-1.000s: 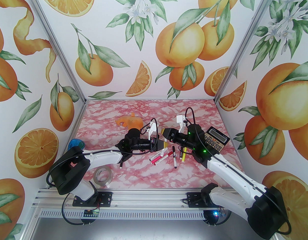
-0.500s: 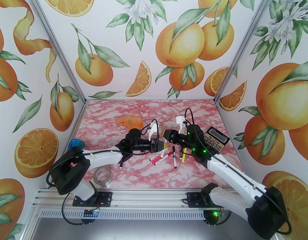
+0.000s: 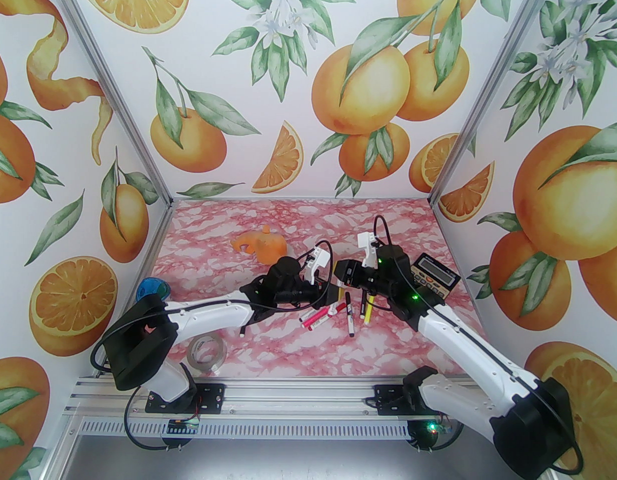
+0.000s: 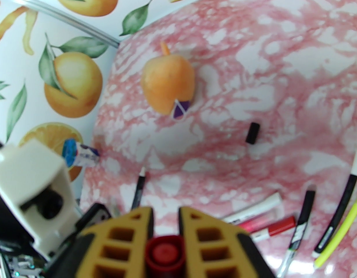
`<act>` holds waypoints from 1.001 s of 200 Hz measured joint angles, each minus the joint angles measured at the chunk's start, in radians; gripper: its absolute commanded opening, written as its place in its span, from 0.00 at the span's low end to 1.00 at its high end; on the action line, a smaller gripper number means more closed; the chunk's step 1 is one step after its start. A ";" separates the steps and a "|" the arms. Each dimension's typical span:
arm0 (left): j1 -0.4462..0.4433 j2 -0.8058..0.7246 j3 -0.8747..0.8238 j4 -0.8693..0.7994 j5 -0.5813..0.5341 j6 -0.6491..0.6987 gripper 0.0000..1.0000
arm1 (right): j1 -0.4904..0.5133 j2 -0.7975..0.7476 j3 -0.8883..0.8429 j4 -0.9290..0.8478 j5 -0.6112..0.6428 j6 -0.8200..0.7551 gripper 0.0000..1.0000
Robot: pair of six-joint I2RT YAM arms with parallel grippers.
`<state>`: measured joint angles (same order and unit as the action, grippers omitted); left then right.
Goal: Open the pen caps
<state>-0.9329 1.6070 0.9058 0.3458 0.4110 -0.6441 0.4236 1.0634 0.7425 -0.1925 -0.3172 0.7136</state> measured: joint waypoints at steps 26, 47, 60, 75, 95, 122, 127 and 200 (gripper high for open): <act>-0.019 0.024 0.021 -0.006 -0.046 0.005 0.03 | 0.000 -0.005 0.000 -0.019 0.058 0.003 0.08; -0.025 0.042 0.027 0.018 -0.066 -0.009 0.02 | 0.001 -0.005 0.000 -0.019 0.100 0.004 0.08; -0.027 0.051 0.027 0.045 -0.072 -0.030 0.02 | 0.001 -0.005 0.000 -0.011 0.121 0.006 0.08; -0.028 0.061 0.027 0.081 -0.084 -0.054 0.03 | 0.001 -0.005 -0.005 0.014 0.146 0.008 0.08; -0.034 0.064 0.027 0.098 -0.109 -0.064 0.03 | 0.001 -0.005 -0.012 0.040 0.161 0.019 0.07; -0.050 0.064 0.027 0.088 -0.166 -0.051 0.03 | -0.006 0.008 -0.012 0.044 0.164 0.039 0.06; -0.053 0.064 0.027 0.077 -0.166 -0.047 0.03 | -0.006 0.011 -0.012 0.049 0.178 0.046 0.06; -0.158 0.043 -0.009 -0.158 -0.156 0.030 0.03 | -0.091 0.070 0.091 0.183 0.288 0.053 0.07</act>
<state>-1.0904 1.6501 0.8970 0.1875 0.2546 -0.6144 0.3328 1.1332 0.8337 -0.0097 -0.0288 0.7670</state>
